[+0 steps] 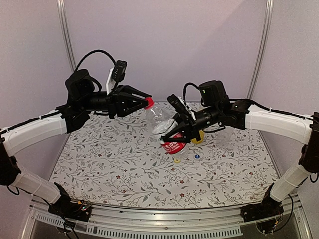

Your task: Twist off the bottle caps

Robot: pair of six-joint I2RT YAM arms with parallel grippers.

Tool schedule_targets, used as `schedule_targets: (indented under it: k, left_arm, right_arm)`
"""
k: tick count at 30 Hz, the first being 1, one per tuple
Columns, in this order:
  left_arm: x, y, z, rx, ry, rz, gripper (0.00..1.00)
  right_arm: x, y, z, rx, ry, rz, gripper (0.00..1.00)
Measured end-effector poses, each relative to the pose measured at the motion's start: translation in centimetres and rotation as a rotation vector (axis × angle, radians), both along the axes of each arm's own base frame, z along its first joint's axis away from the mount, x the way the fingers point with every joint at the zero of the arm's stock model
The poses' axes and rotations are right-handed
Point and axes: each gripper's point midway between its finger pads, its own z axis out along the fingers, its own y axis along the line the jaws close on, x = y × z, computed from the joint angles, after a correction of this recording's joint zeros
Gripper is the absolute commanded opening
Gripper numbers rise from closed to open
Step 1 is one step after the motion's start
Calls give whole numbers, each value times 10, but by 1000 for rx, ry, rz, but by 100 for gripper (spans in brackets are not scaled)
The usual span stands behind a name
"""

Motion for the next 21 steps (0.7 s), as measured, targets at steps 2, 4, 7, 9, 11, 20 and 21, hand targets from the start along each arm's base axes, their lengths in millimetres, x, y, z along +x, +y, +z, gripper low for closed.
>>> schedule_targets:
  k: [2, 4, 7, 9, 11, 20, 21]
  left_arm:
    - [5, 0, 0, 0, 12, 24, 25]
    - [14, 0, -2, 5, 43, 71, 25]
    - [34, -1, -4, 27, 116, 184, 27]
    - [50, 0, -5, 38, 177, 283, 28]
    - [63, 1, -3, 43, 232, 376, 32]
    - [101, 7, -6, 61, 383, 646, 49]
    - [103, 7, -7, 64, 390, 658, 56]
  right_arm:
    - [6, 1, -1, -7, -17, -33, 35]
    - [15, 1, -2, -20, -38, -84, 35]
    - [31, 2, -5, -44, -66, -172, 36]
    - [45, 2, -4, -57, -89, -245, 35]
    - [58, 2, -2, -65, -108, -312, 35]
    - [95, 4, -4, -94, -158, -491, 34]
    - [97, 4, -6, -100, -156, -503, 34]
